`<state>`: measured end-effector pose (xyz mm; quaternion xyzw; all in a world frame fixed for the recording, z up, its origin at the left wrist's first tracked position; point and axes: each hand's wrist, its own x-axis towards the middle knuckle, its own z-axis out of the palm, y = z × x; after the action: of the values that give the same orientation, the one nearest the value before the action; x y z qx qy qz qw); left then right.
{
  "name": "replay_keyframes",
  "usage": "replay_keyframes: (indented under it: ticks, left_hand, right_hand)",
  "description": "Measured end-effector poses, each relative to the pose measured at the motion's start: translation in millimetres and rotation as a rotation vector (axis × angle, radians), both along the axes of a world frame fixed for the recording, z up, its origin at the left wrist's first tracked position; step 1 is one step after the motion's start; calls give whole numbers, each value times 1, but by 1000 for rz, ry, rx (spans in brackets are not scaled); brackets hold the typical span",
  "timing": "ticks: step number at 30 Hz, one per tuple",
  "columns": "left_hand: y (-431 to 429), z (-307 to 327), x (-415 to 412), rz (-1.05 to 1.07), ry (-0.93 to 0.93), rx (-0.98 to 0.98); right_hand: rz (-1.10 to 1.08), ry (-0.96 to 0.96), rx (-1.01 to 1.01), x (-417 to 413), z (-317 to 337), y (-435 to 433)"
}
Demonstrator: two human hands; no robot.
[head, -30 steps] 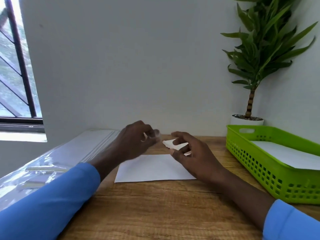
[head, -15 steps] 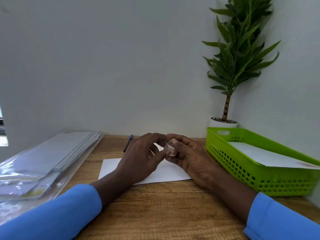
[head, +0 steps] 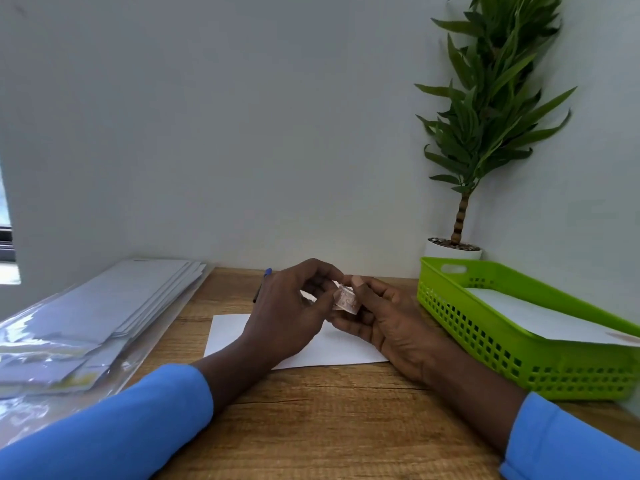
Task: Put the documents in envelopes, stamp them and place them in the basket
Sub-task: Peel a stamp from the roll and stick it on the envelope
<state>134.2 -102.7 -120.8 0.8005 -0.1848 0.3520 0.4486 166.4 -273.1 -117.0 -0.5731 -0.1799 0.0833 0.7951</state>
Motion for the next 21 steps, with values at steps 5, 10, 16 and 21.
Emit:
replay_keyframes:
  ticks: [5, 10, 16, 21]
  left_hand:
    - [4, -1, 7, -100, 139, -190]
    - [8, 4, 6, -106, 241, -412]
    - [5, 3, 3, -44, 94, -182]
    - [-5, 0, -4, -56, -112, 34]
  right_hand:
    - [-23, -27, -70, 1, 0, 1]
    - [-48, 35, -79, 3, 3, -3]
    - [-17, 128, -129, 0, 10, -7]
    - [-151, -35, -205, 1, 6, -6]
